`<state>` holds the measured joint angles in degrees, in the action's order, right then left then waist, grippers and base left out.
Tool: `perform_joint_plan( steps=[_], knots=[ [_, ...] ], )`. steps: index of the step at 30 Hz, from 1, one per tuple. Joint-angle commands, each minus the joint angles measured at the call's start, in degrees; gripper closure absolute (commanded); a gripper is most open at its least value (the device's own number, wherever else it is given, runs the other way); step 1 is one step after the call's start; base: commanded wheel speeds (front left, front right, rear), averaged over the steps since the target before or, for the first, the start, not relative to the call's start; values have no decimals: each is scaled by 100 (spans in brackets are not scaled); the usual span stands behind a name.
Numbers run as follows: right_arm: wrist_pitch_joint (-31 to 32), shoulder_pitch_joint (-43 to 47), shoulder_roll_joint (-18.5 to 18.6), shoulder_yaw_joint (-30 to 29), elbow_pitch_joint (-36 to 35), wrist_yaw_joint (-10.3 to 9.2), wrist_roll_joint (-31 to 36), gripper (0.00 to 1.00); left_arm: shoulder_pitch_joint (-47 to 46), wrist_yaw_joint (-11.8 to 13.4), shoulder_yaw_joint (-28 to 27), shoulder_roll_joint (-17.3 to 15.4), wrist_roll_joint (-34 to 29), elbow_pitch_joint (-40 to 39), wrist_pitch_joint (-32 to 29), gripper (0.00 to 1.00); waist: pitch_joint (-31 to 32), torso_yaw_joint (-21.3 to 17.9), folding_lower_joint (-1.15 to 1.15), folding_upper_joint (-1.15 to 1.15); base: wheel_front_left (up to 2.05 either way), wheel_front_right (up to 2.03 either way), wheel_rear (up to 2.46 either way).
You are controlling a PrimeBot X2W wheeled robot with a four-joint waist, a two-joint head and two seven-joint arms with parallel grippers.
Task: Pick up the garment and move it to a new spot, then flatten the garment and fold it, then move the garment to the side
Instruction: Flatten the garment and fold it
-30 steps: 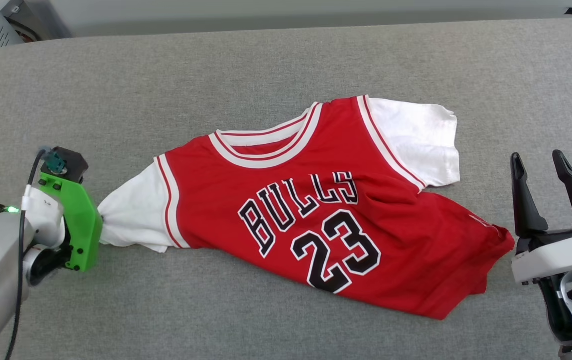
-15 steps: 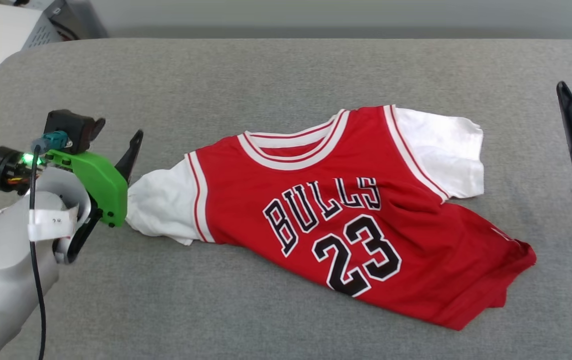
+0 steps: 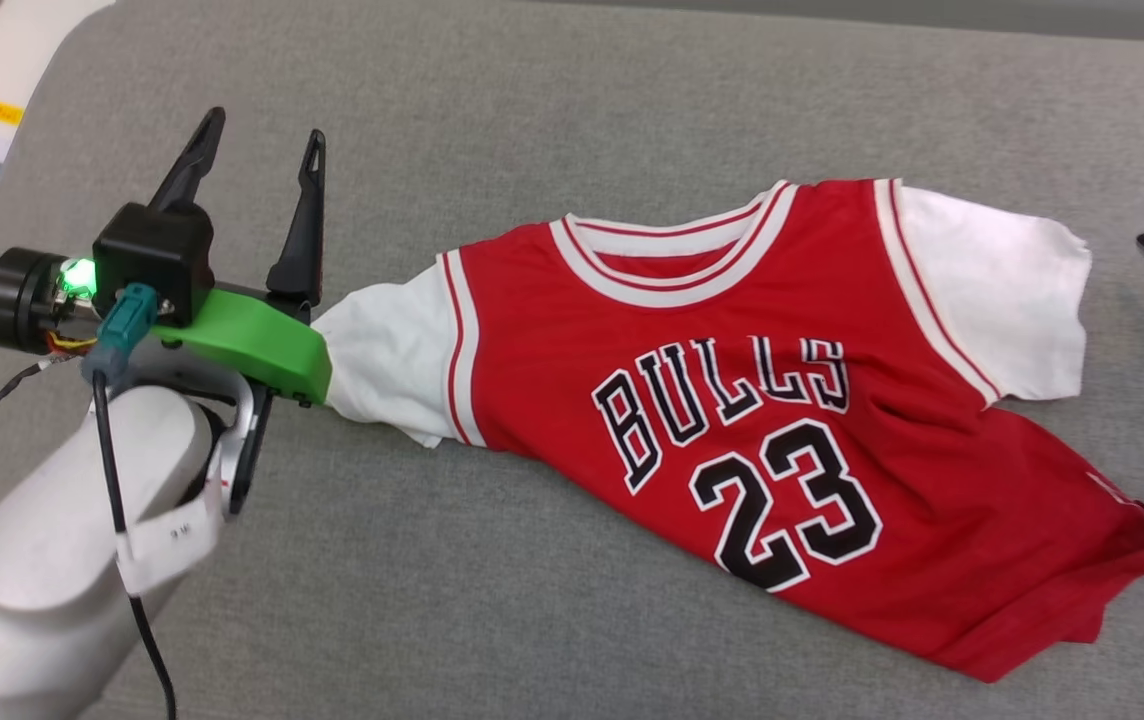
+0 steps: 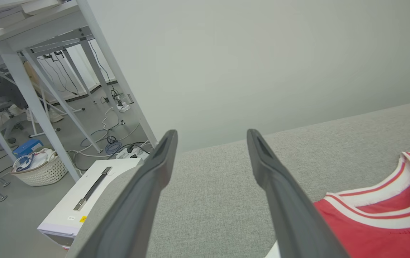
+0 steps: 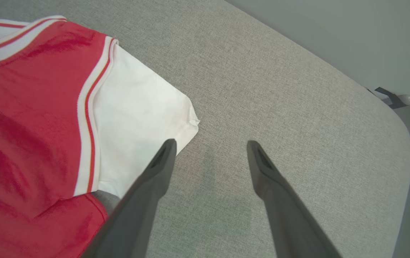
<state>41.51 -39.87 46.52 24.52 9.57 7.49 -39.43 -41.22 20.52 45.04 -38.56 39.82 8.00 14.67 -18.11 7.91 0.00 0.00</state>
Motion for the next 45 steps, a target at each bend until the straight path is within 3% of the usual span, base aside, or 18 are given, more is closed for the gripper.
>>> perform_joint_plan(
  steps=[1, 7, 12, 18, 19, 20, 21, 29, 39, 45],
  knots=[
    [203, -178, 54, 82, 111, 0, -136, 0, 243, 116, -204, 117, -230, -179, 31, 0, -323, 265, 0, 0, 0, 0, 0],
    [590, -781, 13, 541, 572, 0, -268, 0, 1042, 213, -1307, 755, -1191, -928, 32, 0, -845, 494, 0, 0, 0, 0, 0],
    [511, -872, -92, 883, 975, 0, -287, 0, 1527, -29, -1852, 1303, -1694, -1106, 32, 0, -1085, 616, 0, 0, 0, 0, 0],
    [508, -655, -63, 1335, 1305, 0, -475, 0, 1872, -459, -2437, 1736, -2108, -1055, 32, 0, -1121, 634, 0, 0, 0, 0, 0],
    [471, -651, -52, 1375, 1305, 0, -500, 24, 1910, -524, -2518, 1774, -2157, -1040, 32, 0, -1109, 621, 0, 0, 0, 0, 0],
    [373, -667, -40, 1409, 1293, 0, -506, 68, 1946, -600, -2623, 1811, -2220, -1020, 32, 0, -1087, 590, 0, 0, 0, 0, 0],
    [294, -685, -31, 1426, 1291, 0, -512, 100, 1970, -659, -2699, 1833, -2272, -1002, 32, 0, -1066, 562, 0, 0, 0, 0, 0],
    [-755, -935, 71, 1098, 1474, 0, -574, 100, 1942, -1204, -3231, 1954, -2570, -851, 32, 0, -776, 269, 0, 0, 0, 0, 0],
    [-1551, -829, 247, 663, 1631, 0, -545, 100, 1083, -2117, -3354, 1552, -2690, -233, -8, 0, -437, -88, 0, 0, 0, 0, 0],
    [-1630, -679, 160, 682, 1537, 0, -565, 100, 67, -2667, -3045, 1286, -2317, 326, -975, 0, -404, -299, 0, 0, 0, 0, 0]
  ],
)
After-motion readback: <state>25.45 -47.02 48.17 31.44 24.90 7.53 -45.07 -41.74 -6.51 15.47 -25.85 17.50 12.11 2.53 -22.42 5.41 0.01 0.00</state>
